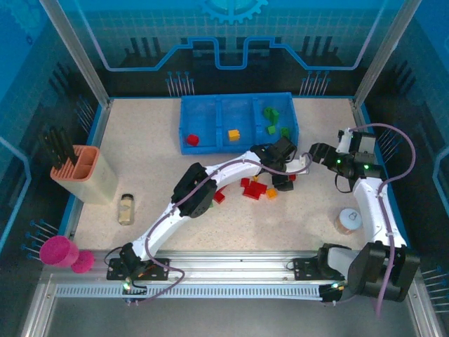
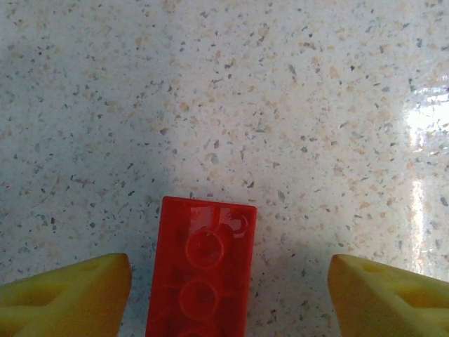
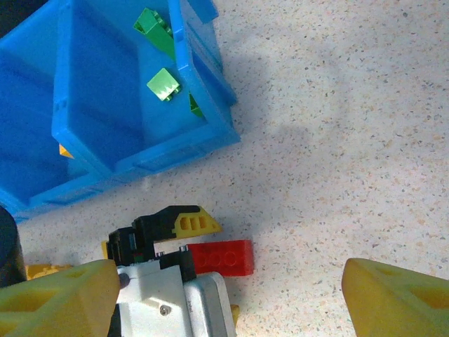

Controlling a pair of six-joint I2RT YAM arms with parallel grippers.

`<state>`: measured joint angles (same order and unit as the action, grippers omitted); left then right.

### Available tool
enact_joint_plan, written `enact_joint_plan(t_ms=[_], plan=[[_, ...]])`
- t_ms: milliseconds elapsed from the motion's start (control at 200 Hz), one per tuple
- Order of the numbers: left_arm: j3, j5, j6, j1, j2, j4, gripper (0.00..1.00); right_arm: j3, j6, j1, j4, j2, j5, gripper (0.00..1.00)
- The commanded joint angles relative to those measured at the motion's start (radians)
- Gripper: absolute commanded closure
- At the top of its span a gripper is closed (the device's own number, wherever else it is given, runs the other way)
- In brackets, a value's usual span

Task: Sort the legos into containers by color
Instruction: Pick up the lego from the middle-right of the table, then place the lego in the container.

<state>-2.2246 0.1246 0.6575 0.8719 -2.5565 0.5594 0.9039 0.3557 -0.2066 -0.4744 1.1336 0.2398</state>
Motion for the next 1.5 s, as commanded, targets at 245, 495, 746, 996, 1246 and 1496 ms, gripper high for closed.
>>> enact_joint_plan(t_ms=[245,495,746,996,1246,1496], plan=[[-0.015,-0.031,0.007,0.024,-0.039,0.080,0.44,-0.002,0.017,-0.036,0.030,0.017,0.031,0.16],[0.040,-0.046,-0.006,0.024,-0.019,0.093,0.64,-0.011,0.008,-0.061,0.024,0.022,0.010,0.16],[0.271,0.023,-0.057,-0.011,0.151,-0.066,0.73,-0.065,0.026,-0.151,0.075,0.018,0.075,0.15],[0.423,-0.010,-0.139,-0.084,0.419,-0.164,0.75,-0.057,0.018,-0.125,0.076,0.064,0.087,0.15],[0.536,-0.044,-0.286,-0.257,0.614,-0.250,0.76,0.009,-0.088,0.010,0.027,0.131,0.015,0.23],[0.467,-0.180,-0.506,-0.470,0.601,-0.222,0.76,0.065,-0.117,0.091,-0.008,0.187,-0.041,0.21]])
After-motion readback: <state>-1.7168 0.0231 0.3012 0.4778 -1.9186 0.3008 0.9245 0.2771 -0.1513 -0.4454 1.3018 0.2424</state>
